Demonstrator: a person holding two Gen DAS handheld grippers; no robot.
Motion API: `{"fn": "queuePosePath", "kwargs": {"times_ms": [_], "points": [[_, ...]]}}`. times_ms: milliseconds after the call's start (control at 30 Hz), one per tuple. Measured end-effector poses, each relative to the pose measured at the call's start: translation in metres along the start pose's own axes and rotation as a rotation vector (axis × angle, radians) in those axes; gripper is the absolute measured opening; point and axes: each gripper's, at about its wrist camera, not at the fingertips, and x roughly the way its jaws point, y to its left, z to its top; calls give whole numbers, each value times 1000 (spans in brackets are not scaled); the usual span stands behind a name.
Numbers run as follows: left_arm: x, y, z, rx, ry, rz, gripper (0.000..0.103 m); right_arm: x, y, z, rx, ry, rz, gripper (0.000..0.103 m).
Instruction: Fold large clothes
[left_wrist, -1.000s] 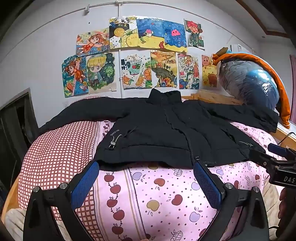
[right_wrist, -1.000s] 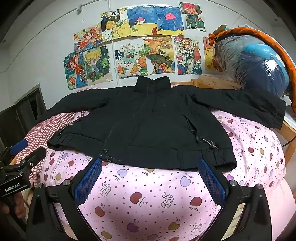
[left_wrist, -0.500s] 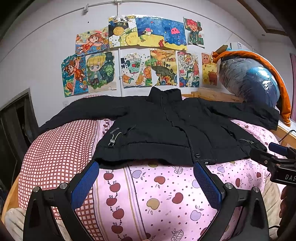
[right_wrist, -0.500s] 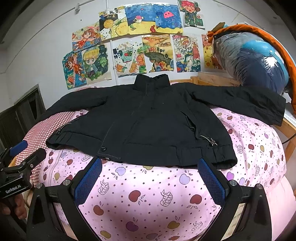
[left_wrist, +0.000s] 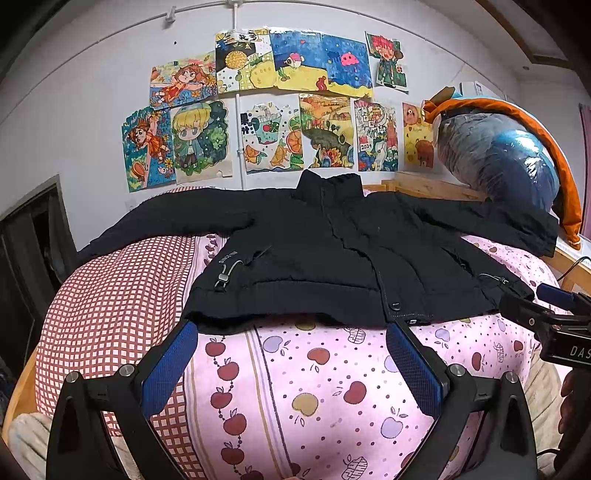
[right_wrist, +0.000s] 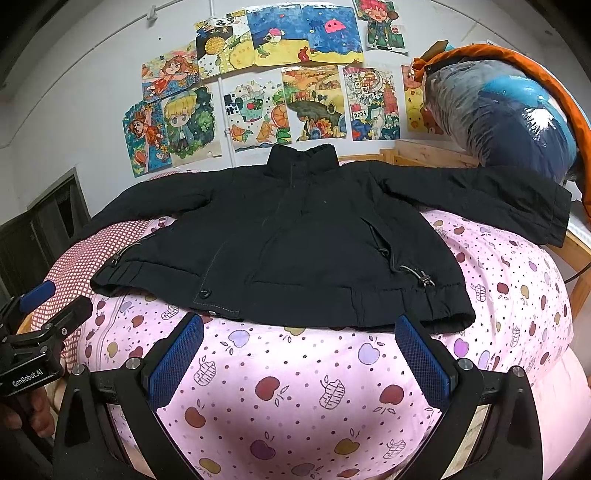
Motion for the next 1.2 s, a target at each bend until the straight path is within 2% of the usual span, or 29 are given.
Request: {"fn": "queuePosePath", "kwargs": {"times_ms": [1200], "points": [[3, -2, -4, 4, 5, 1, 103, 2, -2, -4, -1, 6, -3, 102]]}}
